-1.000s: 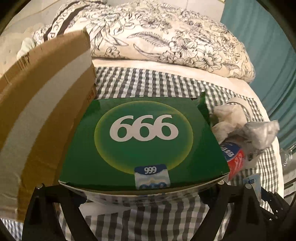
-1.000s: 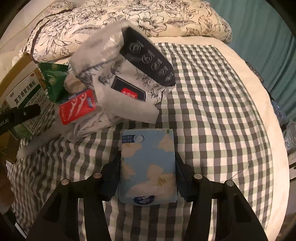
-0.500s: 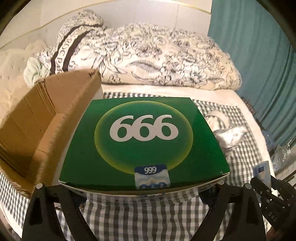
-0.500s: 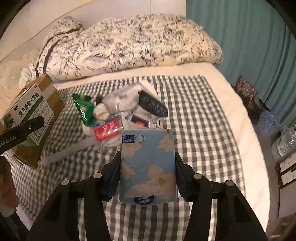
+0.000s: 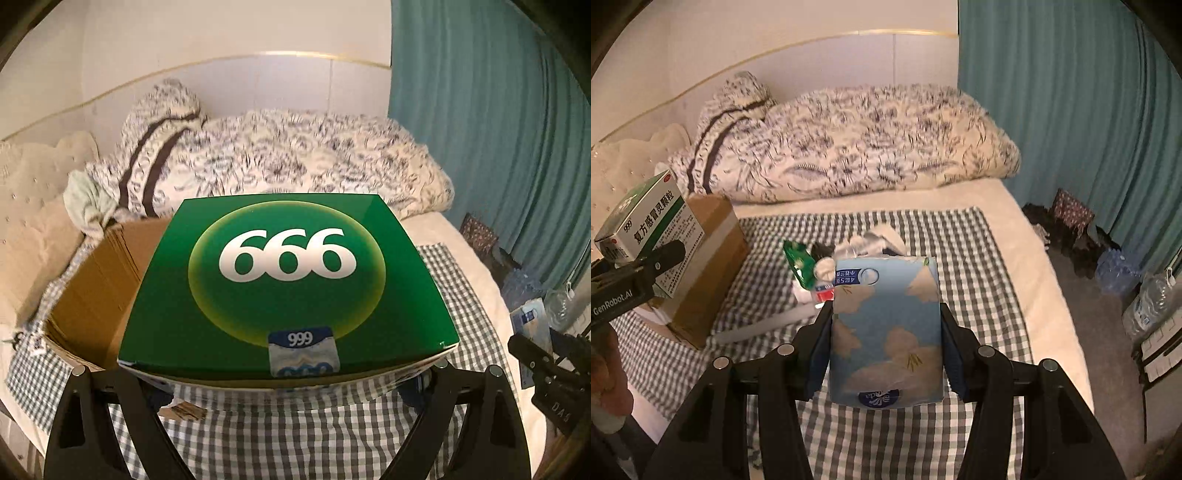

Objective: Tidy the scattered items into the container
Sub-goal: 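Lift the green box with the left tool while the right tool lifts the tissue pack, then carry both held items over the open cardboard box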

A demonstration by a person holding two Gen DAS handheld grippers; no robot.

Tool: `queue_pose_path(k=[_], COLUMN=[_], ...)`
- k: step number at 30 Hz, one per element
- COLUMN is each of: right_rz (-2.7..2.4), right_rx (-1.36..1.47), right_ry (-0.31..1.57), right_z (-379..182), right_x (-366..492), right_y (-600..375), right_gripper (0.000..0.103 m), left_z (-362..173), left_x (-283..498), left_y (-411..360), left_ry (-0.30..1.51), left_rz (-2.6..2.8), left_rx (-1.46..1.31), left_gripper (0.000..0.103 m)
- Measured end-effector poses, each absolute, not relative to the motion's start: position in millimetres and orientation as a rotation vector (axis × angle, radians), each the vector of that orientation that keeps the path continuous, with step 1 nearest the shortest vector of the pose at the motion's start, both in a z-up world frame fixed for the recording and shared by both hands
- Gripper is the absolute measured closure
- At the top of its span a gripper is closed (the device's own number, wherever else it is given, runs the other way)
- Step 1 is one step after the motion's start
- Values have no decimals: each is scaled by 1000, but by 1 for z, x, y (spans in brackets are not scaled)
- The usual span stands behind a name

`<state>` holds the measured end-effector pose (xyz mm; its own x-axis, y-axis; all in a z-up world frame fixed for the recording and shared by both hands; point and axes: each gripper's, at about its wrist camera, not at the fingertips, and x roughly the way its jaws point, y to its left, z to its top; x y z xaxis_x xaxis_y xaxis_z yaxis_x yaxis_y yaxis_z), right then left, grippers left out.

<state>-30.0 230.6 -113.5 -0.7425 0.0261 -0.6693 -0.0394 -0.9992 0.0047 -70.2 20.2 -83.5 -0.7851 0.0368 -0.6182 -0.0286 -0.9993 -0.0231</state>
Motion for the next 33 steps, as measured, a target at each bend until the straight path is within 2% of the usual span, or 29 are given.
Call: queue_pose_path(k=[14,33], right_rz=[2996,3062], right_rx=[-920,-885], right_ry=[0,0], right_z=[-47,-25], right_x=[24,28], right_y=[207,175], right_gripper=[51,51], left_z=[-29,-13], left_x=[-20,-6], left_y=[-1,-44], left_ry=[-20,-57], left_rz=[2985,3038], left_rx=[-840,-802], left_gripper=[9,9])
